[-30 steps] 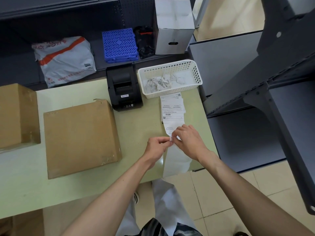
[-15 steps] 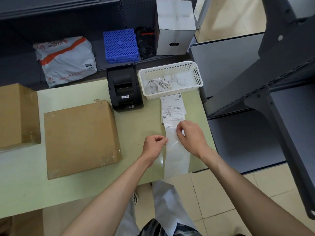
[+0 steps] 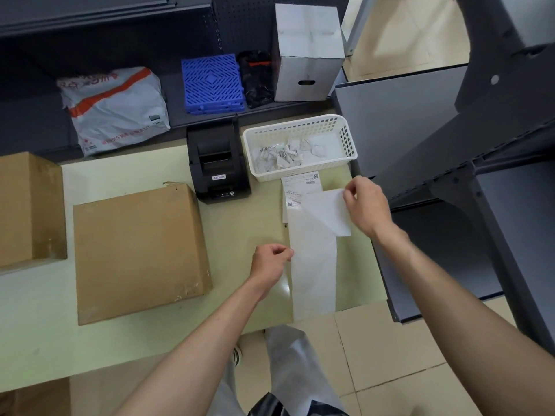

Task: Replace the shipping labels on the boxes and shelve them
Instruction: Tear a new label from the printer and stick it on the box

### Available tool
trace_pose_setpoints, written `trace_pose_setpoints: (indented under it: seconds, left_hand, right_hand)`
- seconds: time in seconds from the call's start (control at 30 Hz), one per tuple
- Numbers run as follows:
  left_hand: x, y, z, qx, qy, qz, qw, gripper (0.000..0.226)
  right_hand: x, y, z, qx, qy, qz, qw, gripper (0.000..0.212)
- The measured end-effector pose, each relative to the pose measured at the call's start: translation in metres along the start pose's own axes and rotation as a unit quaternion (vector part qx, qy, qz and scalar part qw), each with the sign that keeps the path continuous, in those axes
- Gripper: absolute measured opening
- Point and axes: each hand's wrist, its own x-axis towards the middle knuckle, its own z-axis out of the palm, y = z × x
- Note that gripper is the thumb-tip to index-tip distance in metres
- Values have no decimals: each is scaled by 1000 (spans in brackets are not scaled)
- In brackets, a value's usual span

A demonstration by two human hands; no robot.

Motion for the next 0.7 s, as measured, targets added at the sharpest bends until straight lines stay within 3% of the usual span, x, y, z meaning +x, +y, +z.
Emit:
trace_pose_setpoints:
  seconds: [0.5,0.63,0.7]
  left_hand:
    - [7,-6,-9,63,23,-46,997,16]
    - [5,5,-19,46,35,-35,998,18]
    - [-1,20,-27,23,71,-15,997,31]
  right_hand:
    - [15,-14,-31,85,166,12,982,16]
    - [7,-26,-34,45,159,-54,985,12]
    - [1,-37,-32,18,132,-102,986,12]
